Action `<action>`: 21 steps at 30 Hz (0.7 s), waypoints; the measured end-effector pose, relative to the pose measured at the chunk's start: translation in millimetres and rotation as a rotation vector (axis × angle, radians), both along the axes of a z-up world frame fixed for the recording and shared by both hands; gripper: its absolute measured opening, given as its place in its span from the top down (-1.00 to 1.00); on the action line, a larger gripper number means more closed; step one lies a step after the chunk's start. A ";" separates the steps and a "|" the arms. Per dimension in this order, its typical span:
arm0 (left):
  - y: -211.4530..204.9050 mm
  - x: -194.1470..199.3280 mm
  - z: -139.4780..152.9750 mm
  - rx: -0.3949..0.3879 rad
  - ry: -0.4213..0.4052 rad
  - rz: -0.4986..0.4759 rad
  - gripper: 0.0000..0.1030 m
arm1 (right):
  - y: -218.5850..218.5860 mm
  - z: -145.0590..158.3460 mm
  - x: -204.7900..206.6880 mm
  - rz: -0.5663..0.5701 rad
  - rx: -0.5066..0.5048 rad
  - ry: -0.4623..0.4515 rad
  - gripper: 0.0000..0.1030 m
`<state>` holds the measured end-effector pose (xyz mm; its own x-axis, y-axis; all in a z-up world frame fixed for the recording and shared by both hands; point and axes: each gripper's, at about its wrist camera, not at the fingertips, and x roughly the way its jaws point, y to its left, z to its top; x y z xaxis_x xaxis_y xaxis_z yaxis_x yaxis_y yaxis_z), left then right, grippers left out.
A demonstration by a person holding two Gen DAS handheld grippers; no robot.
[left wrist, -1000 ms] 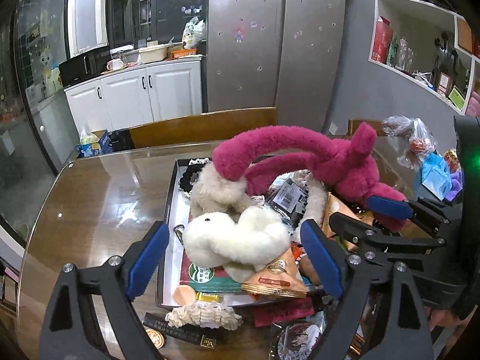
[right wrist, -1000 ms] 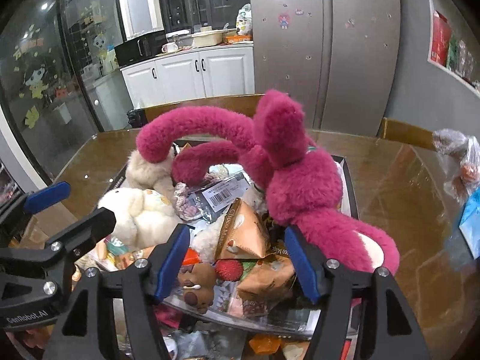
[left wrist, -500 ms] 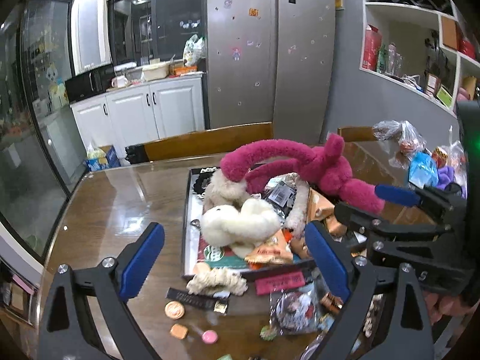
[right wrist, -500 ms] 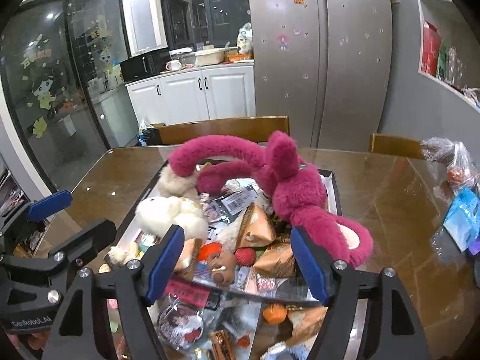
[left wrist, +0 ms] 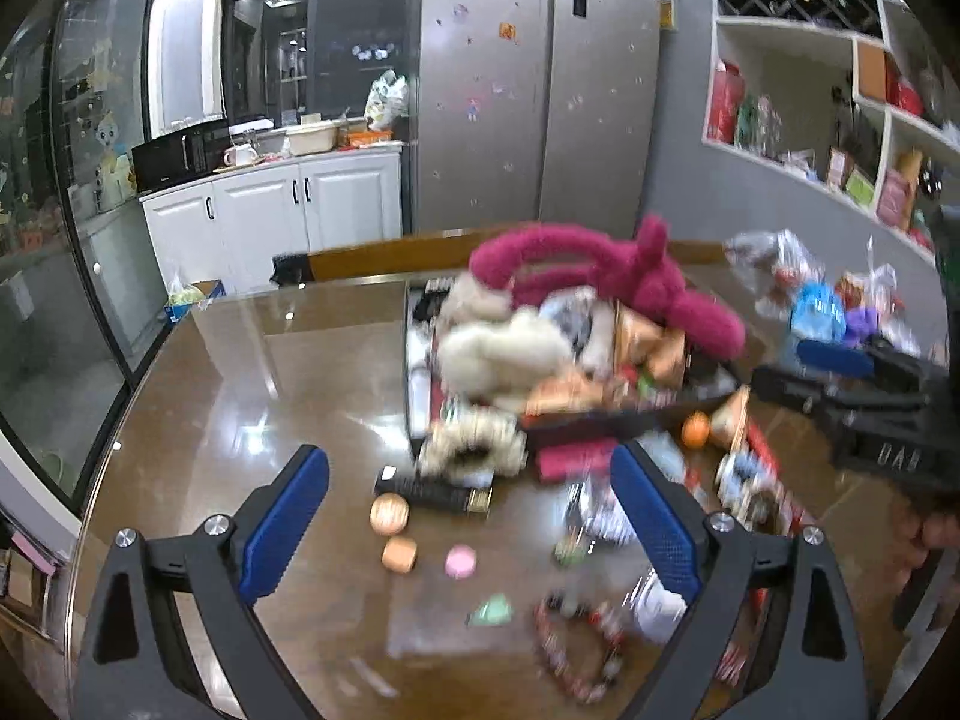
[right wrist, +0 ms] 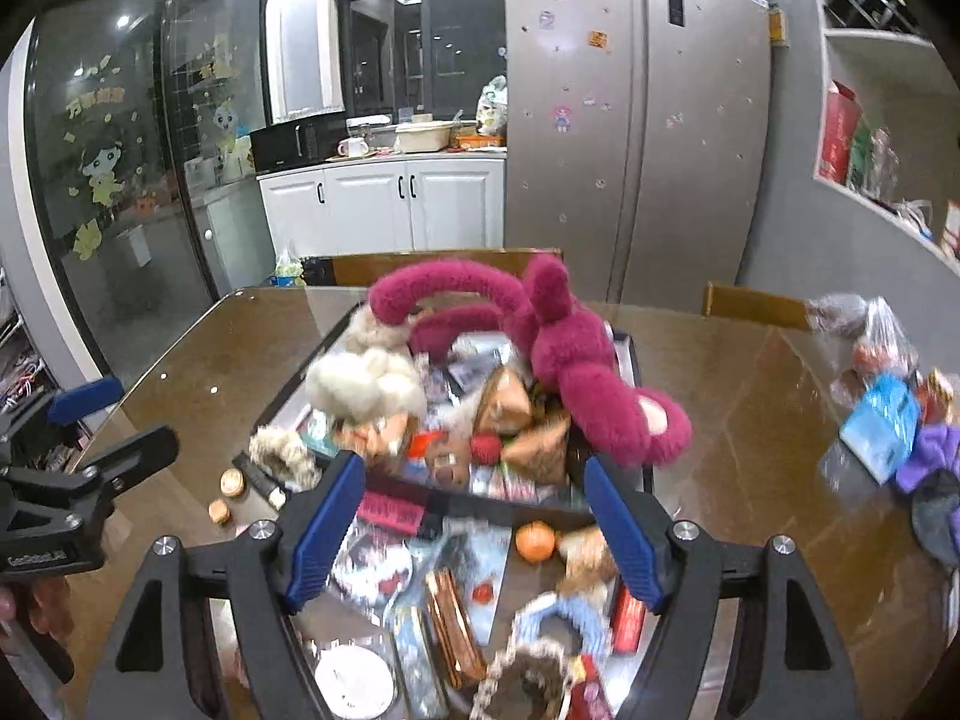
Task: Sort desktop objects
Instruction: 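Withdraw both open tools from the box, then close the left tool on the pink bead bracelet while the right tool grasps the crocheted hair tie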
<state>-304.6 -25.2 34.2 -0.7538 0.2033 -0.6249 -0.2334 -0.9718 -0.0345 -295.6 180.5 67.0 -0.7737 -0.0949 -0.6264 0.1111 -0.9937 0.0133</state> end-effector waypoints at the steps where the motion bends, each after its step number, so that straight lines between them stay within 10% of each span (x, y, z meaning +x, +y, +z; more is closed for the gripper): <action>1: -0.9 4.2 -5.8 -0.003 -0.006 -0.004 -0.86 | 1.6 -5.9 4.9 -0.002 -0.004 -0.007 -0.51; 21: 15.9 8.2 -85.0 -0.045 -0.164 -0.119 -0.84 | 36.4 -102.6 50.6 -0.118 0.039 -0.160 -0.51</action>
<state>-296.3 -9.3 -50.8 -0.6132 0.2543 -0.7479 -0.3417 -0.9390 -0.0391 -245.0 217.0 -35.6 -0.6684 0.0173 -0.7436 -0.0061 -0.9998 -0.0177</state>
